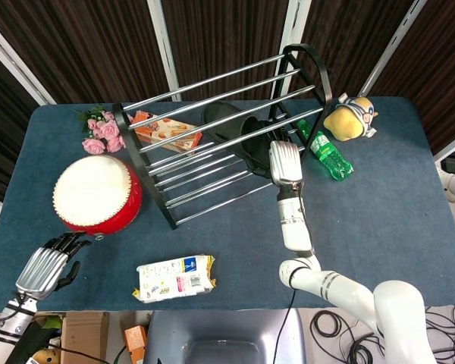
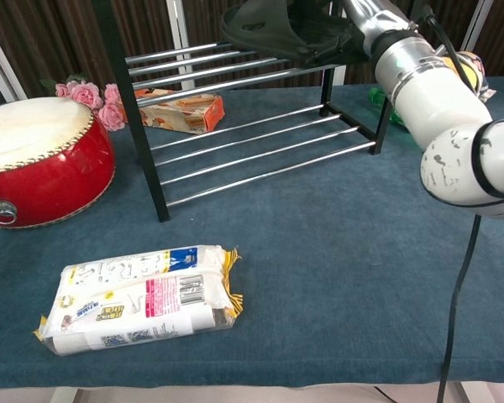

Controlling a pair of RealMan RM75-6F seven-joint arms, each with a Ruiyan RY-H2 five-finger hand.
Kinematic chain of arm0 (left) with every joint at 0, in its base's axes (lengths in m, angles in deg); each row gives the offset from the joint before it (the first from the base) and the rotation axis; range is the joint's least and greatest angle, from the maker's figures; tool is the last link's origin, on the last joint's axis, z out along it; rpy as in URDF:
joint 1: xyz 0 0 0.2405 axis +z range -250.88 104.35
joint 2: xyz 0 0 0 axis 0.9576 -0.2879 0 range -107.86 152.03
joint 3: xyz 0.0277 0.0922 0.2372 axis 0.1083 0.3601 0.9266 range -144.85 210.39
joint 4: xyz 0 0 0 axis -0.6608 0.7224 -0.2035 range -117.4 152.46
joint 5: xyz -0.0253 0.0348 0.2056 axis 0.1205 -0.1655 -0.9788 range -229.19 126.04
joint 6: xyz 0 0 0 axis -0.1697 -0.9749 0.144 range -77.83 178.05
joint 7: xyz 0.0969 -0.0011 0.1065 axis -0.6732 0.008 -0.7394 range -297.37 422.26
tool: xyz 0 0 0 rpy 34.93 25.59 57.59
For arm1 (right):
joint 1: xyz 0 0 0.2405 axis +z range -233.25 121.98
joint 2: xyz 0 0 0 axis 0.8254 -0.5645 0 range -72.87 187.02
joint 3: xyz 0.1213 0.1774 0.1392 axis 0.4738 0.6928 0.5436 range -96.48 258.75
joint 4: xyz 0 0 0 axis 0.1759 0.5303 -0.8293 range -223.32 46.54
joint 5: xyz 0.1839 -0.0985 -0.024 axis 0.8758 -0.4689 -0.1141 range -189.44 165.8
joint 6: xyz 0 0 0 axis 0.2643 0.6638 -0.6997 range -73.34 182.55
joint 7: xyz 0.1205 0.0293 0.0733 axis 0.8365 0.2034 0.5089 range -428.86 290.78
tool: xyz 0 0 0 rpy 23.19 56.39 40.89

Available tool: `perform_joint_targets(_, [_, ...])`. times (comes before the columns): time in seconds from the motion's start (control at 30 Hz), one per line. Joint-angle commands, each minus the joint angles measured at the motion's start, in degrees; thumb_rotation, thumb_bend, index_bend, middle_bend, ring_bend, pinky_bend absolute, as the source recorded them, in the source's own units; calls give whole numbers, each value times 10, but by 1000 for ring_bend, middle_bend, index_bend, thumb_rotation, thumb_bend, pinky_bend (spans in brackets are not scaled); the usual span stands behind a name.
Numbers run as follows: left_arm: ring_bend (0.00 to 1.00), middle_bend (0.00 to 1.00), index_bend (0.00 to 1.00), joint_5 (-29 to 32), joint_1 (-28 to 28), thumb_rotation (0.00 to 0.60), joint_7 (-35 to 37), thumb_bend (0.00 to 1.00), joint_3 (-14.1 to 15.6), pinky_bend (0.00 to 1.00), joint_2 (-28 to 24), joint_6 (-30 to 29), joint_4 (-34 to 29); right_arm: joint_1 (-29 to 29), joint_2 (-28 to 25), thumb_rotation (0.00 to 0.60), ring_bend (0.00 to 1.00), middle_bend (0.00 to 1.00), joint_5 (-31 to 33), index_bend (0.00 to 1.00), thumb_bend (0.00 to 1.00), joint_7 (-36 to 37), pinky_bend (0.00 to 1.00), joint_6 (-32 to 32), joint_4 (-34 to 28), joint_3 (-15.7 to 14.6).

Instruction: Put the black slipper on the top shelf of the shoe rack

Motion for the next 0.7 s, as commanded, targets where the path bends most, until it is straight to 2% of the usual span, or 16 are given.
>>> perform_joint_targets(0.03, [178, 189, 297, 0, 0, 600, 0, 560, 0, 348, 0, 0, 0, -3, -1, 600, 0, 94, -1, 112, 176, -4, 162, 0, -6, -4])
perform_joint_targets(0.23, [178, 190, 297, 3, 0, 600, -1, 560, 0, 349, -1, 3, -2, -14, -8, 600, 0, 29, -7, 5, 128, -17, 133, 7, -31, -17])
perform_joint_targets(0.37, [178, 190, 297, 3, 0, 600, -1, 560, 0, 349, -2, 3, -3, -21, -17, 600, 0, 0, -13, 0, 110, -33, 115, 12, -55, -27])
perform_joint_targets(0.7, [179, 190, 297, 3, -1, 600, -5, 560, 1, 349, -1, 6, -5, -52, -66, 600, 0, 0, -40, 0, 101, -82, 107, 37, -152, -55])
